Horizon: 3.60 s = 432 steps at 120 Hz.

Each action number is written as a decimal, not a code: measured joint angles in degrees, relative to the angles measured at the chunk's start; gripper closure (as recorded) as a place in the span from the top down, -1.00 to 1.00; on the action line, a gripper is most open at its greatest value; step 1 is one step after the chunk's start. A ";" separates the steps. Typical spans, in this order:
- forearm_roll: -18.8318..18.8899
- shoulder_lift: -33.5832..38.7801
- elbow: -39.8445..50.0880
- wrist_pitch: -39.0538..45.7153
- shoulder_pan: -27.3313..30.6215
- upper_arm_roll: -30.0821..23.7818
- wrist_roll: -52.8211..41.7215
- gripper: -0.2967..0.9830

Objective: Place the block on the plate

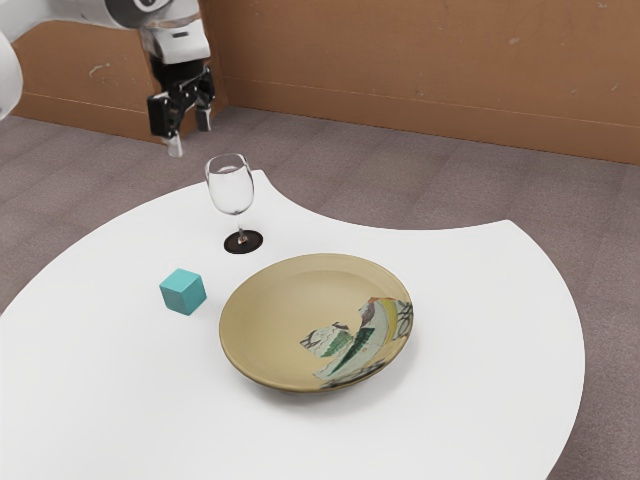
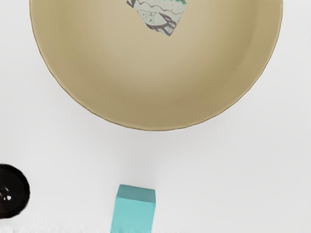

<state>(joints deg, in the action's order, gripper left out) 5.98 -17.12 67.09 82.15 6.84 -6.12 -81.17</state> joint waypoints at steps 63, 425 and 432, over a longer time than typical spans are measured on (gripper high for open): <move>-0.30 2.31 2.96 -1.12 3.35 2.11 5.73 0.53; -4.62 -2.06 27.46 36.14 1.31 2.40 -25.48 -0.09; -4.47 -2.14 27.27 35.68 -2.00 2.99 -24.94 -0.09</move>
<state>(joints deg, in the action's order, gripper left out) 1.52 -19.26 94.36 117.83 4.84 -3.13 -106.11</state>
